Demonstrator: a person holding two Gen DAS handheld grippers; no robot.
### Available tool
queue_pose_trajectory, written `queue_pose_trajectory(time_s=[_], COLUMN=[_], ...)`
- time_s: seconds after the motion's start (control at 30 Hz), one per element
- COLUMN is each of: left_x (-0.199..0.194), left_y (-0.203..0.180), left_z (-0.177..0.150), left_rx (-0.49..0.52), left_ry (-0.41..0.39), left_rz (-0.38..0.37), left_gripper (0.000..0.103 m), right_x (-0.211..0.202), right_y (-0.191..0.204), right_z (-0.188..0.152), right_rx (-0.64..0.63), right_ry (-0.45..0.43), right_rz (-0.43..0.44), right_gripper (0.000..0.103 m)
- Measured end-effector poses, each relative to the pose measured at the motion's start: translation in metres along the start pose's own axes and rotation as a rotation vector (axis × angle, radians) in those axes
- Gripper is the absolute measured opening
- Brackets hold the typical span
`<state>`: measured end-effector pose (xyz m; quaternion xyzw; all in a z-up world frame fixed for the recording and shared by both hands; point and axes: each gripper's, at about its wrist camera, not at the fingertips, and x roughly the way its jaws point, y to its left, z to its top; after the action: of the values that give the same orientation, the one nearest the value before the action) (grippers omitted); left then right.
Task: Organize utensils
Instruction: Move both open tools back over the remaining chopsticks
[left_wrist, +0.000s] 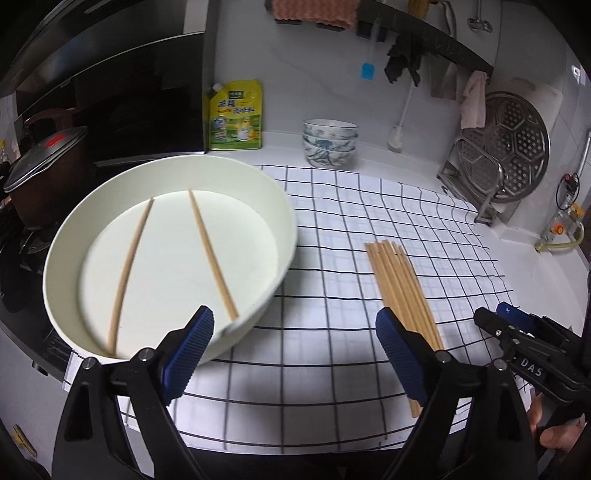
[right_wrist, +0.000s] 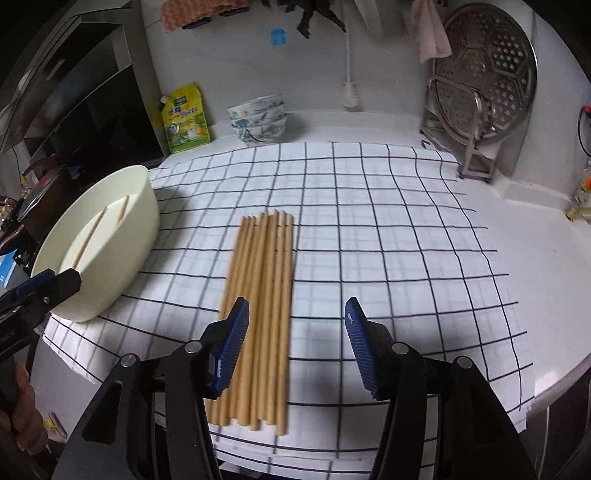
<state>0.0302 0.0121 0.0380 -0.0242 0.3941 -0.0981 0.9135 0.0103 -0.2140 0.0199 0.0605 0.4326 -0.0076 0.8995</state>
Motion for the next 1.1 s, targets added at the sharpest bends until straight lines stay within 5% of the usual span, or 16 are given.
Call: queue_pose_trajectory(time_s=[1.1], left_x=[0.062], left_y=[-0.057], left_z=[-0.038], left_rx=[0.044], left_ry=[0.123], left_rz=[0.057], left_gripper=[0.093], right_x=[0.062], right_y=[-0.009], right_z=[-0.019], right_rx=[-0.133], right_ry=[0.088], right_rz=[-0.05], right_gripper=[0.054])
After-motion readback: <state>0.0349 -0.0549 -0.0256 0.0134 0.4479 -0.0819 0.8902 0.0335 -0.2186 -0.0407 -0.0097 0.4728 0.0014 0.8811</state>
